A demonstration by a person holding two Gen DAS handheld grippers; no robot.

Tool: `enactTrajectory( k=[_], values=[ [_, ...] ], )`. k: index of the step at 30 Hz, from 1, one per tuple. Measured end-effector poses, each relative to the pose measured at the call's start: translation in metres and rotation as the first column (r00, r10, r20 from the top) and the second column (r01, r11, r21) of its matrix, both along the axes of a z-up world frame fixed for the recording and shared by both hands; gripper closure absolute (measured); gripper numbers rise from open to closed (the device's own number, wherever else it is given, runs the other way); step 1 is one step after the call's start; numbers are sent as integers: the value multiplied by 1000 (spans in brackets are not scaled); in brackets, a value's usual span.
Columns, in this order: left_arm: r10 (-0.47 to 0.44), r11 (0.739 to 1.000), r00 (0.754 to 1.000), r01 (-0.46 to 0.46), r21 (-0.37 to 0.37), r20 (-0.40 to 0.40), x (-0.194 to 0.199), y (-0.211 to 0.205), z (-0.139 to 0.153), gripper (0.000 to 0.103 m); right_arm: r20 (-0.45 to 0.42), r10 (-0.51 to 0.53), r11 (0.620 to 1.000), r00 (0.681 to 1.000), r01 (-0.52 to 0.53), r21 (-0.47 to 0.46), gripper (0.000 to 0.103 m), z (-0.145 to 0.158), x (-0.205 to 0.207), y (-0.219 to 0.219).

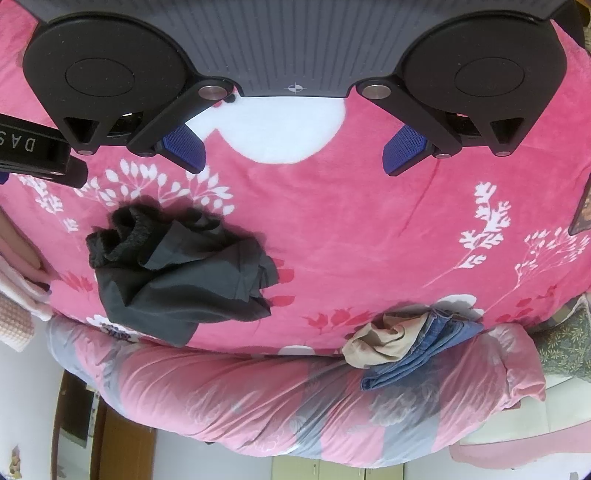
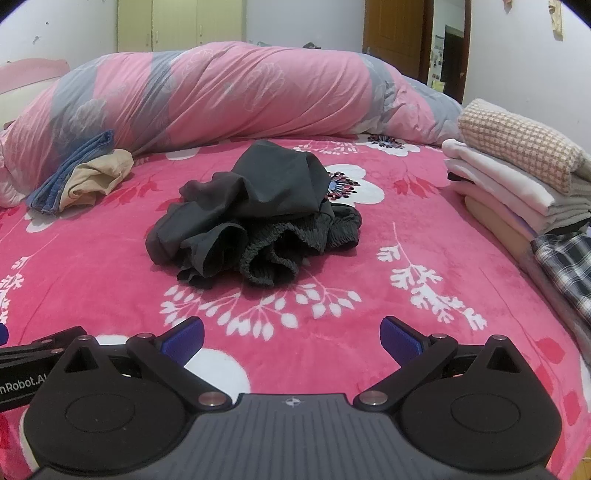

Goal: Fold clothes

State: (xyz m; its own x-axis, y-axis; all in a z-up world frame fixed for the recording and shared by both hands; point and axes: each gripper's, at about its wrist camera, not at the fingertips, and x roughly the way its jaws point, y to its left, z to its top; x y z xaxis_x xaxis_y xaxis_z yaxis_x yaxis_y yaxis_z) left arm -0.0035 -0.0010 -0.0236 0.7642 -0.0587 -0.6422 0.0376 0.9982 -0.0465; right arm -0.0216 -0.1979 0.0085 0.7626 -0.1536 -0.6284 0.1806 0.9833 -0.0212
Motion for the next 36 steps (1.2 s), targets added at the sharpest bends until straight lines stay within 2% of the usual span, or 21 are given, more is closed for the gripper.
enactTrajectory(
  k=[9, 21, 24, 30, 36],
  values=[
    [4, 1000, 1000, -4, 4, -5, 3, 0, -4, 0, -7, -2, 1000, 1000, 3, 3, 0, -3, 5, -1],
    [-14, 997, 999, 18, -78, 44, 8, 6, -8, 0, 32, -24, 996, 999, 22, 82, 0, -18, 4, -27],
    [-19, 992, 999, 24, -125, 40, 16, 10, -10, 0, 65, -26, 995, 998, 20, 93, 0, -22, 4, -40],
    [-85, 985, 992, 98, -144, 91, 33, 1, -10, 0, 166, -24, 996, 986, 10, 86, 0, -23, 5, -64],
    [-242, 968, 952, 251, -27, 189, 47, -37, -8, 3, 216, -20, 991, 976, -10, 134, 0, -23, 25, -93]
  ],
)
